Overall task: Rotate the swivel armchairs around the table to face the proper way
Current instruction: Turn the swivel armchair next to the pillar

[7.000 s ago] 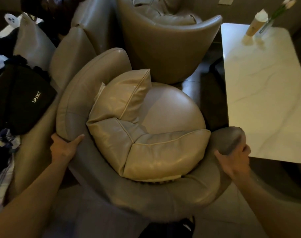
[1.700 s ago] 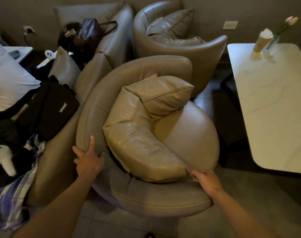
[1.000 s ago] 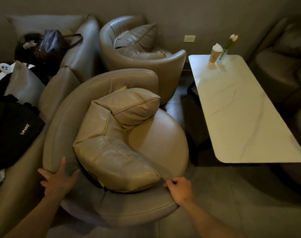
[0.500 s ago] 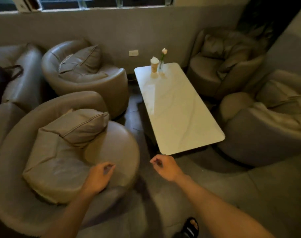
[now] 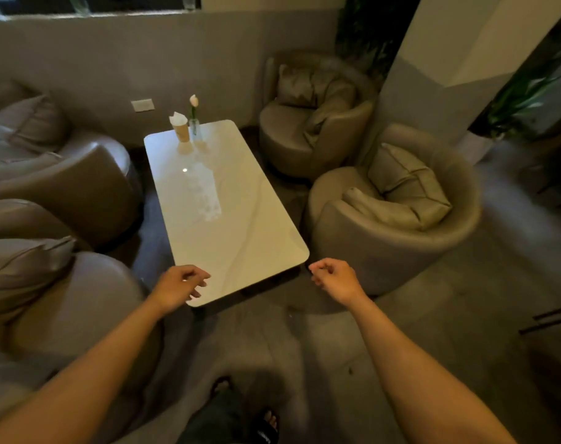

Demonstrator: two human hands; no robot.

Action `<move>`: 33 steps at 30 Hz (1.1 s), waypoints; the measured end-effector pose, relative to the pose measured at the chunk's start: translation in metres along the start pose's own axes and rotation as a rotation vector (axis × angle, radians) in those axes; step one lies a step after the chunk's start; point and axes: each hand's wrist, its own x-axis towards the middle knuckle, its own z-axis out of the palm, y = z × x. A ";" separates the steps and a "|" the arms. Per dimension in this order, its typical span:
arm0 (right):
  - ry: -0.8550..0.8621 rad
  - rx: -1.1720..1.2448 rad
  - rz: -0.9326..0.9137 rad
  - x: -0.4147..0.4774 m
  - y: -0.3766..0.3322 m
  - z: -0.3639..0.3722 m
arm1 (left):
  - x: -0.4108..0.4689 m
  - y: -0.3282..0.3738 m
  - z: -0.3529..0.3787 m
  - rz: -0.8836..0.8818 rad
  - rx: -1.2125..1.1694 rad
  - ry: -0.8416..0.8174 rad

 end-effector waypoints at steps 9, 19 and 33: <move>0.263 0.038 0.181 0.140 0.052 -0.126 | 0.162 0.146 0.114 0.163 -0.011 -0.113; 0.344 -0.024 0.362 0.298 0.086 -0.234 | 0.344 0.251 0.254 0.199 0.099 -0.278; 0.441 -0.545 0.736 0.406 0.216 -0.382 | 0.432 0.255 0.374 0.066 0.570 -0.419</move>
